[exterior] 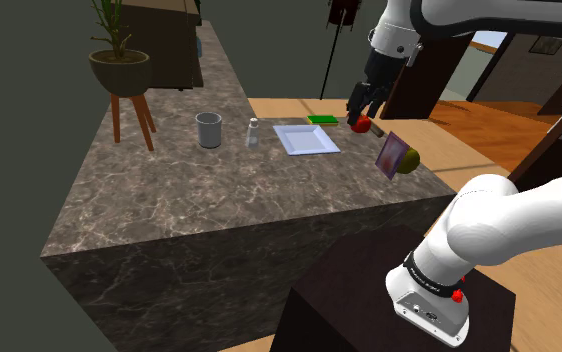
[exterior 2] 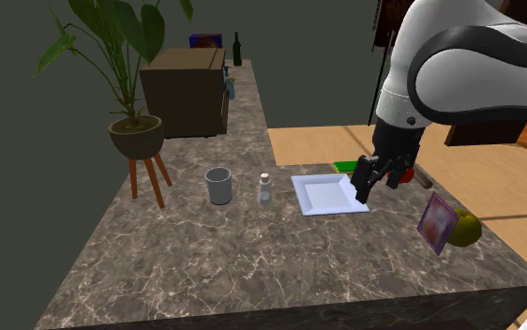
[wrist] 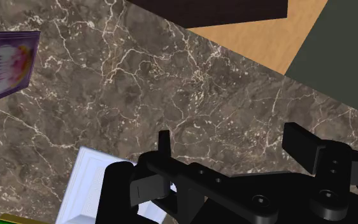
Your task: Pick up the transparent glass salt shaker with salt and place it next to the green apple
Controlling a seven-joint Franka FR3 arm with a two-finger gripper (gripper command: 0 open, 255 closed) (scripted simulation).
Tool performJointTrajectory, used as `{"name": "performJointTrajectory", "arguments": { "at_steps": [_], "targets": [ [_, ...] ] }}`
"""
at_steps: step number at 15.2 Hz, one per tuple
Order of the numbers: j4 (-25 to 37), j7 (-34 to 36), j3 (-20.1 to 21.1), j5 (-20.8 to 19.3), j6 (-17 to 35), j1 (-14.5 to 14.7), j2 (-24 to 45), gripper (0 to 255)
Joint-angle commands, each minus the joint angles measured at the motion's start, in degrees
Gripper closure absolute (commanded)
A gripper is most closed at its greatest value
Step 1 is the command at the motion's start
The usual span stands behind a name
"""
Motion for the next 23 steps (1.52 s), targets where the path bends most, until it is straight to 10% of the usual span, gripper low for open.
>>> {"name": "performJointTrajectory", "arguments": {
  "at_steps": [1,23],
  "targets": [
    [0.0,0.0,0.0,0.0,0.0,0.0,0.0,0],
    [36.7,-6.8,-2.8,6.9,12.9,1.9,52.6,0]
  ]
}}
